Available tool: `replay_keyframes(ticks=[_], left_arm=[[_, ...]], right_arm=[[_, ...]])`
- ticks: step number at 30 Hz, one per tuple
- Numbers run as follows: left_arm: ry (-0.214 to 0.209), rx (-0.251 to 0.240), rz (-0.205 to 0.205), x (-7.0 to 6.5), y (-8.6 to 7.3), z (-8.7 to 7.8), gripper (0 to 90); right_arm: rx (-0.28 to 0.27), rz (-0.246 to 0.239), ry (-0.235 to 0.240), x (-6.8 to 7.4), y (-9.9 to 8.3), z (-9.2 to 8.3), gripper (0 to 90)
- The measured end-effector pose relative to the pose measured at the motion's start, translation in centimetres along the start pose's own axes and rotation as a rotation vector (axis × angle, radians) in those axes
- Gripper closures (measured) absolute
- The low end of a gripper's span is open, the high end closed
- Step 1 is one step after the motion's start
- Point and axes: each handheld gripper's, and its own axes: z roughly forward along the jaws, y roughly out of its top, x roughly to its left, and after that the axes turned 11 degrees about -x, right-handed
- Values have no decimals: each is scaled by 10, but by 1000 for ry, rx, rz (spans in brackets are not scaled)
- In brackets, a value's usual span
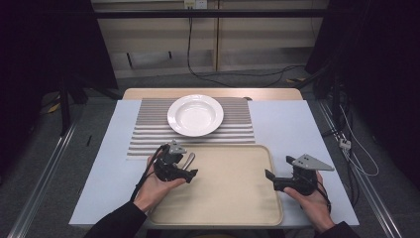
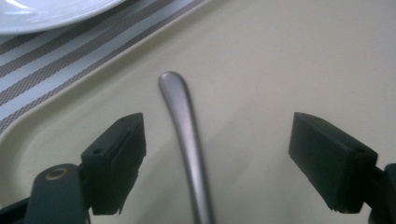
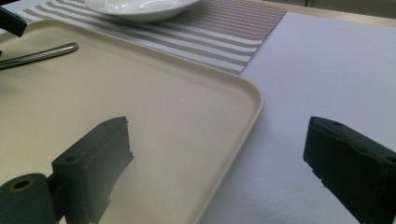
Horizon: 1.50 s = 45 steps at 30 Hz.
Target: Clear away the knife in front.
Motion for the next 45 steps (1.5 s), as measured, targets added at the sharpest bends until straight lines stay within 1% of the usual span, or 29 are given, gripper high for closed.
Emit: replay_keyframes(ticks=[2,3,4,5,6,7,8,9,10,11,12,13,14,15,16,18,20,22,24,27,32,35,37,38,39,43,45], left_arm=[[-3,-6,4,-1,0,-1,254],[-18,-9,-2,-1,0,-2,305],[-36,-8,-11,-2,-1,-2,376],[-40,-16,-5,-3,-1,-2,451],[-29,-16,3,-5,-2,-3,534],[-65,-8,0,-6,-2,-2,631],[-87,-5,-8,-7,-2,-1,698],[-92,3,-15,-9,-3,0,766],[-97,21,-10,-10,-4,2,831],[-92,30,0,-10,-5,4,884],[-97,40,-11,-9,-6,6,900],[-90,56,-11,-9,-7,8,900],[-85,63,-2,-8,-7,8,900],[-91,65,-14,-8,-8,10,900],[-82,78,-2,-8,-8,10,900],[-78,81,1,-7,-9,10,900],[-58,85,6,-7,-8,9,900],[-56,88,6,-4,-9,9,900],[-38,94,2,-2,-9,8,900],[-41,103,12,2,-9,6,900],[-28,106,10,3,-9,6,900],[-30,108,8,4,-9,6,900],[-29,118,16,5,-8,4,900],[-21,113,9,5,-9,4,900],[-26,115,9,6,-9,4,900],[-22,120,12,9,-9,3,900],[-12,119,4,9,-9,3,900]], right_arm=[[0,1,-1,0,0,0,75],[0,1,-2,0,0,0,75],[0,0,-4,0,0,0,75],[1,2,-4,0,0,0,75],[0,0,-4,1,0,0,74],[-1,-1,-5,0,0,0,75],[-1,0,-5,0,0,0,75],[-1,0,-6,0,0,0,75],[-1,0,-6,1,0,0,75],[0,0,-5,1,0,0,75],[-1,-1,-5,1,0,-1,75],[-2,-1,-6,1,0,-1,75],[-3,0,-6,1,0,-1,75],[-2,-2,-5,1,0,-1,75],[-2,-2,-5,1,0,-1,75],[-4,-1,-4,1,0,-1,75],[-2,-2,-5,1,0,-1,75],[-4,-2,-5,1,0,-1,75],[-3,-2,-6,1,0,-1,75],[-3,-2,-5,1,0,-1,75],[-4,-1,-6,1,1,-1,75],[-6,0,-7,1,1,-1,75],[-7,1,-6,1,1,-1,75],[-6,-1,-6,1,1,-1,75],[-5,-4,-5,1,1,-1,75],[-5,-2,-6,1,1,-1,75],[-5,-2,-6,1,1,-1,75]])
